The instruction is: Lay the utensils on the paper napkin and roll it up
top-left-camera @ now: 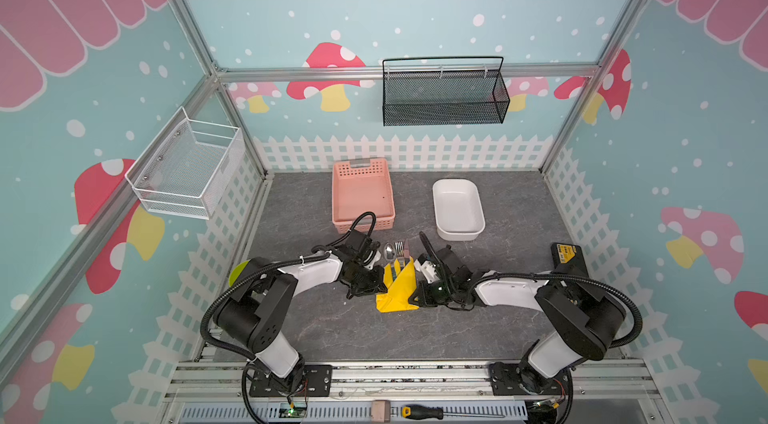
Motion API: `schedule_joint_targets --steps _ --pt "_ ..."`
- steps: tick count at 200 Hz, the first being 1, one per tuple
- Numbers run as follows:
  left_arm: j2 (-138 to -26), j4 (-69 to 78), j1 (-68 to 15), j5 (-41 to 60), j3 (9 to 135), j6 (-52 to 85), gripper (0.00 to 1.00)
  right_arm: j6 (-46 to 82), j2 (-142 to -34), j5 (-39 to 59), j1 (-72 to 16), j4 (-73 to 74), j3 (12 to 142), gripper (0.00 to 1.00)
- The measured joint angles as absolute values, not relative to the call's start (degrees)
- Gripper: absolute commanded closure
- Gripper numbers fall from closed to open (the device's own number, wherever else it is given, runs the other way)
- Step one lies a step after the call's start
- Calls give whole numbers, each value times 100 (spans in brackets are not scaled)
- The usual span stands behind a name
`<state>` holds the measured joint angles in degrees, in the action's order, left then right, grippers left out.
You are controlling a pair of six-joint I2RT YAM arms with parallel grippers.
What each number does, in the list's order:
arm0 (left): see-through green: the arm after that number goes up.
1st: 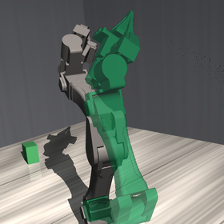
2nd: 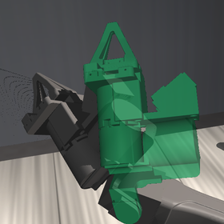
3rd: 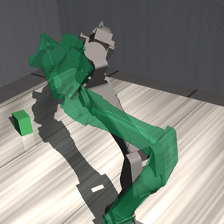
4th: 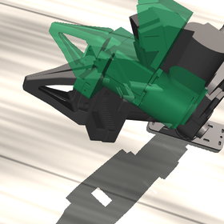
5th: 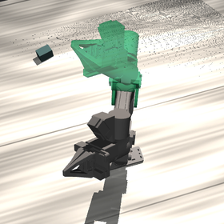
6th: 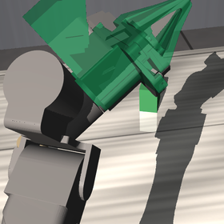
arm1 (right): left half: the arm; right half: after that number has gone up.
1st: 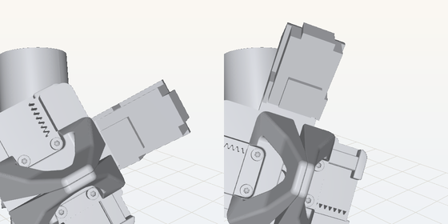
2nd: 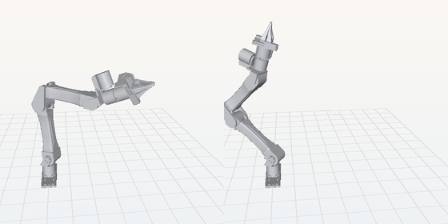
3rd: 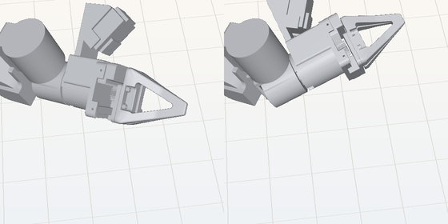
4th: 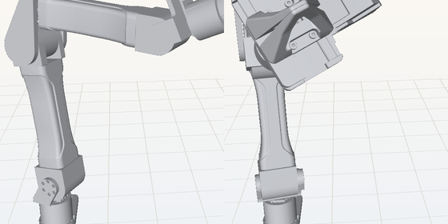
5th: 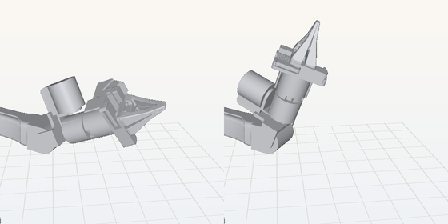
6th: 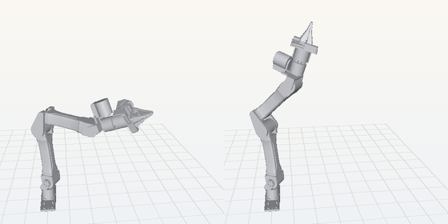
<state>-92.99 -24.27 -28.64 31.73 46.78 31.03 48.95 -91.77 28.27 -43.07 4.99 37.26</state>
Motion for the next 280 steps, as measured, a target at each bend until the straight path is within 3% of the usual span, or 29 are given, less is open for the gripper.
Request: schedule_joint_targets --steps 145,280 --pt "-9028 -3144 -3317 3291 5760 3087 100 4897 -9258 2853 -4307 624 3726 100" --pt "-10311 -2565 -3658 3479 6257 3299 100 5017 -9365 2947 -4307 954 3715 100"
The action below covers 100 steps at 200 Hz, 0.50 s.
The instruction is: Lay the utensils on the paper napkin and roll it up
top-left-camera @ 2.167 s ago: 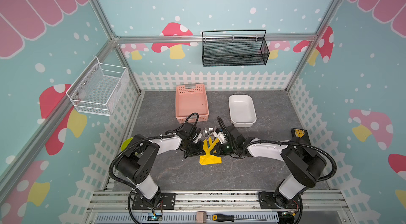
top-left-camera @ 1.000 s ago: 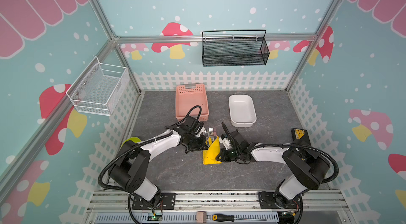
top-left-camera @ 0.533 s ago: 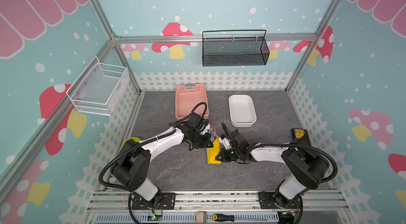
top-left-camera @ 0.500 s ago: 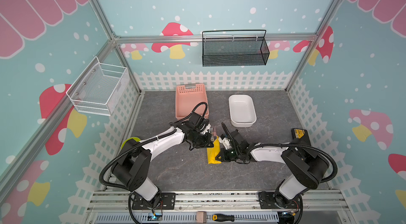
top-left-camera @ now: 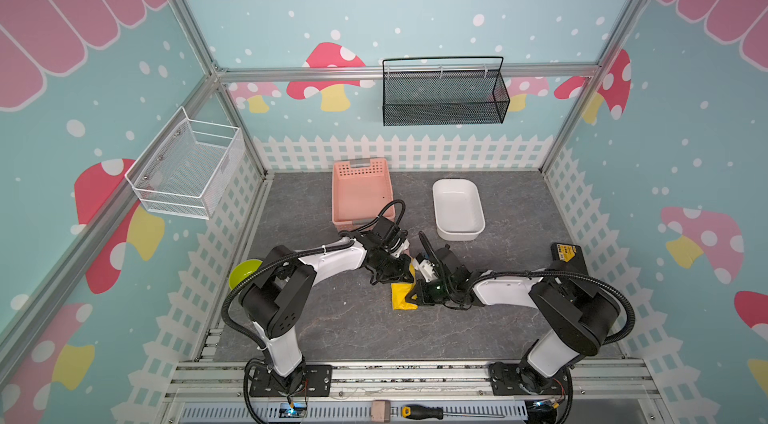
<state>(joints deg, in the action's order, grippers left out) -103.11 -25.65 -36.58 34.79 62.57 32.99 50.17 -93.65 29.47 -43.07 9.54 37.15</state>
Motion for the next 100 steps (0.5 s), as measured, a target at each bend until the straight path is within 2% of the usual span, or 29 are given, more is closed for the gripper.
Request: schedule_joint_targets --steps 49,100 --pt "-10661 -2410 -3680 3474 6263 3291 100 5072 -9321 2941 -4307 1024 3627 100" --pt "-10774 -2364 -3682 3476 6259 3256 100 5225 -8777 2851 -4307 1028 3277 100"
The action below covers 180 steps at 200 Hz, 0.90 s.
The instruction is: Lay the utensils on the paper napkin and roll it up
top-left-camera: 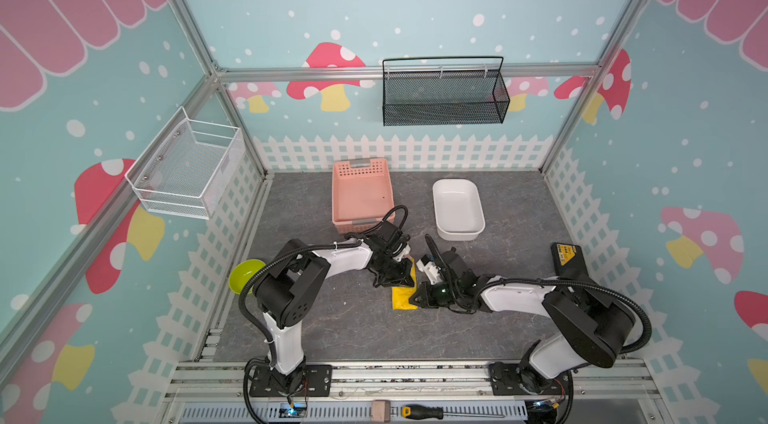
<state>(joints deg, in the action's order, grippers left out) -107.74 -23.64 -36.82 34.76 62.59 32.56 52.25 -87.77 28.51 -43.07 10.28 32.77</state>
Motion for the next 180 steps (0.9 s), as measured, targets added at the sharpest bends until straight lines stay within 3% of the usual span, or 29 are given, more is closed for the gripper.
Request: schedule_joint_targets --steps 180 --pt "-10634 -2346 -3837 3566 6549 3323 100 5295 -9144 2991 -4307 1417 3221 100"
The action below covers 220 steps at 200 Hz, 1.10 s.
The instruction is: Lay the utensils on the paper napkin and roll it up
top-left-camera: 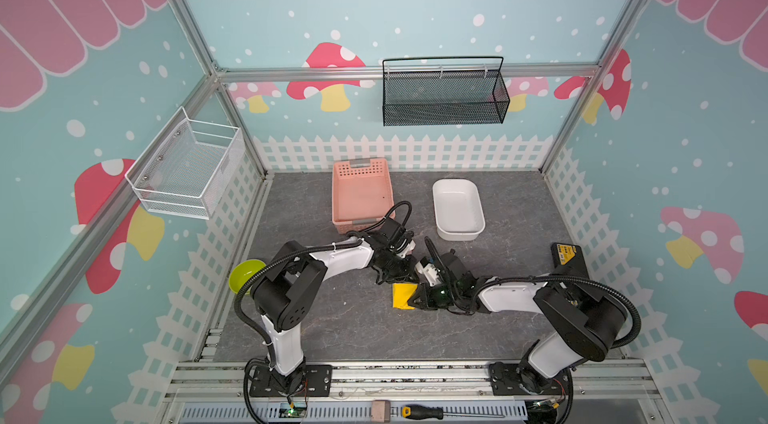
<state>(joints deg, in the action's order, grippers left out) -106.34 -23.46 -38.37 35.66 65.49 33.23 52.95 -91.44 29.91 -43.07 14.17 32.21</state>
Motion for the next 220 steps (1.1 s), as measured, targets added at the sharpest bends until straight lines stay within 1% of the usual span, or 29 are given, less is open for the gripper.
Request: schedule_joint_targets --steps 69,131,156,191,220 --pt "-11069 -2517 -3918 3607 6893 3428 100 5371 -9120 2930 -4237 1594 3120 100" --pt "-11275 -2178 -3972 3667 6921 3468 100 5378 -8814 2716 -4250 1520 2801 100" --pt "-11319 -2003 -3979 3667 6908 3538 100 5457 -8545 2539 -4254 1424 2676 100" --pt "-11343 -1772 -3979 3660 6785 3621 100 5725 -7839 2209 -4254 1313 2359 100" --pt "-11345 -1647 -3977 3645 6724 3712 100 5957 -7607 2064 -4254 1378 2202 100"
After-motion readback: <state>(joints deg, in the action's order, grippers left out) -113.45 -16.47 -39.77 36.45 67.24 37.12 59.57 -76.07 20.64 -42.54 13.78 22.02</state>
